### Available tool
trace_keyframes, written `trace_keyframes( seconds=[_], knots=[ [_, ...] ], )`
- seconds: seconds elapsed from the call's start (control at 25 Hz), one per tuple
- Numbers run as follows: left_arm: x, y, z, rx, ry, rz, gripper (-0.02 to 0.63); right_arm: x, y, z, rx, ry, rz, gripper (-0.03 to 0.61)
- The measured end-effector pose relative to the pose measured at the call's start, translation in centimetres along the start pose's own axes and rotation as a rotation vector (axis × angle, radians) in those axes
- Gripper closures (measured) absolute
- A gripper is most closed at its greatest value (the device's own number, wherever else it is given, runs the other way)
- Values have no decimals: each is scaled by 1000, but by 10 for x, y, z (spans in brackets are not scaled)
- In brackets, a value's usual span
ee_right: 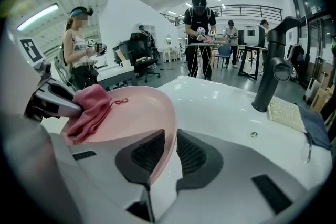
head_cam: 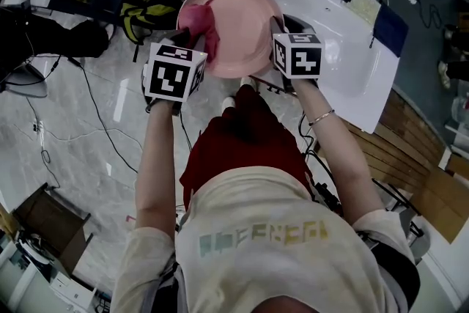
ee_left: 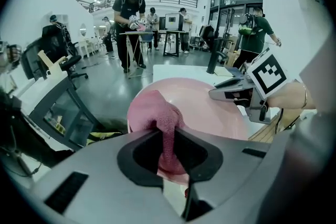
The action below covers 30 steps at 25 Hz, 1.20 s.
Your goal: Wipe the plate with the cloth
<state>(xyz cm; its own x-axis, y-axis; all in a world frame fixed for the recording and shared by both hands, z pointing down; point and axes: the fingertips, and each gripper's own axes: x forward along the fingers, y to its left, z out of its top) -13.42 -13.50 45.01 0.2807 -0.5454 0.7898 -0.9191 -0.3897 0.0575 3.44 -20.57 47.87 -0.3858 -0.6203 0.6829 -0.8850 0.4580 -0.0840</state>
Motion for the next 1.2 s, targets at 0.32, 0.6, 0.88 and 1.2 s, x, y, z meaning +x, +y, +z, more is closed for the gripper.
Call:
trace_keyframes(
  seconds=[0.32,0.6,0.88,1.2],
  knots=[
    [-10,14,22,-32,-125,90,546,1,-3,1,2,-32,-2,500],
    [-14,15,33,-91,-198,93,546,1,-5,3,-9,-64,-23,500],
    [-11,14,34,-118,-216,78,546,3,-5,5,-18,-94,-29,500],
    [-8,12,34,-140,-234,62,546,2,-5,9,1,-161,-6,500]
  ],
)
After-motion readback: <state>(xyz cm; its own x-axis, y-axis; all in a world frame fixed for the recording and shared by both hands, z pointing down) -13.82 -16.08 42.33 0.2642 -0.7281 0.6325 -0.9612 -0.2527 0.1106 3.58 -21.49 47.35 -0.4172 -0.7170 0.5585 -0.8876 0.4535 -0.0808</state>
